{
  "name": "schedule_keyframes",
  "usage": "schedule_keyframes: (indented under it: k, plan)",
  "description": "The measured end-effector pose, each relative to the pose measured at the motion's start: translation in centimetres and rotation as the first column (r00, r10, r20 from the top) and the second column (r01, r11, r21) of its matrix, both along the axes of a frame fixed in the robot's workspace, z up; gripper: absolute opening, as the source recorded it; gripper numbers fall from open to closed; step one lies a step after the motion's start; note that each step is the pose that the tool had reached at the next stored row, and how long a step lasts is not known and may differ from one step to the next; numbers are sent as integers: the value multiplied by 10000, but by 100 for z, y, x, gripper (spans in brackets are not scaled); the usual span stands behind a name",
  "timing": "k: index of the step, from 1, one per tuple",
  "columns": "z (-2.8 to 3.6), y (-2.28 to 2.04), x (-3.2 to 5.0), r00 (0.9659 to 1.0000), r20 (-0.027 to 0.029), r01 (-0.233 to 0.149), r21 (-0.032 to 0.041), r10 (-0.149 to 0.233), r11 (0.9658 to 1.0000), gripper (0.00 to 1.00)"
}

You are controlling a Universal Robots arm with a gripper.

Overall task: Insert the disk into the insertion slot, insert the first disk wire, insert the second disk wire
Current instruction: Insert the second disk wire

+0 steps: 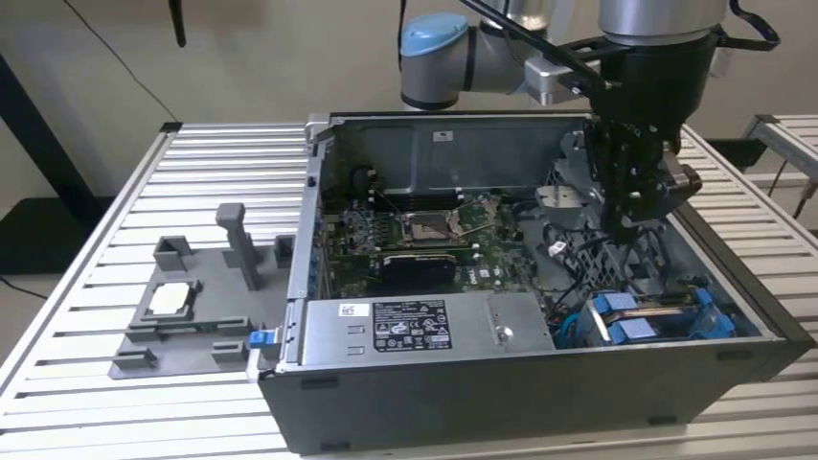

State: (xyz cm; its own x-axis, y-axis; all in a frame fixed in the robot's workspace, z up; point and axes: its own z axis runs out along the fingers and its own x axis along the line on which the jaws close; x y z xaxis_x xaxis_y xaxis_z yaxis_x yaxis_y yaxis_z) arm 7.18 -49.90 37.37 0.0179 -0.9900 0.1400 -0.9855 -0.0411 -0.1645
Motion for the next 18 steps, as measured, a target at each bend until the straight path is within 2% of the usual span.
schedule_keyframes:
  k: [5, 6, 7, 8, 12, 16, 18]
  plan:
    - [0, 0, 0, 10000, 1, -23, -8, 23, 10000, 27]
    - [0, 2, -1, 10000, 2, -21, -21, 21, 10000, 27]
    - [1, 5, -1, 10000, 5, -21, -65, 21, 10000, 27]
    - [1, 7, -7, 10000, 20, -19, -99, 20, 9999, 27]
    - [-5, 7, -43, 10000, 81, -21, -109, 22, 9999, 27]
    - [-20, 7, -75, 9998, 215, -19, -121, 22, 9999, 27]
    - [-34, 7, -99, 9995, 320, -19, -137, 23, 9999, 27]
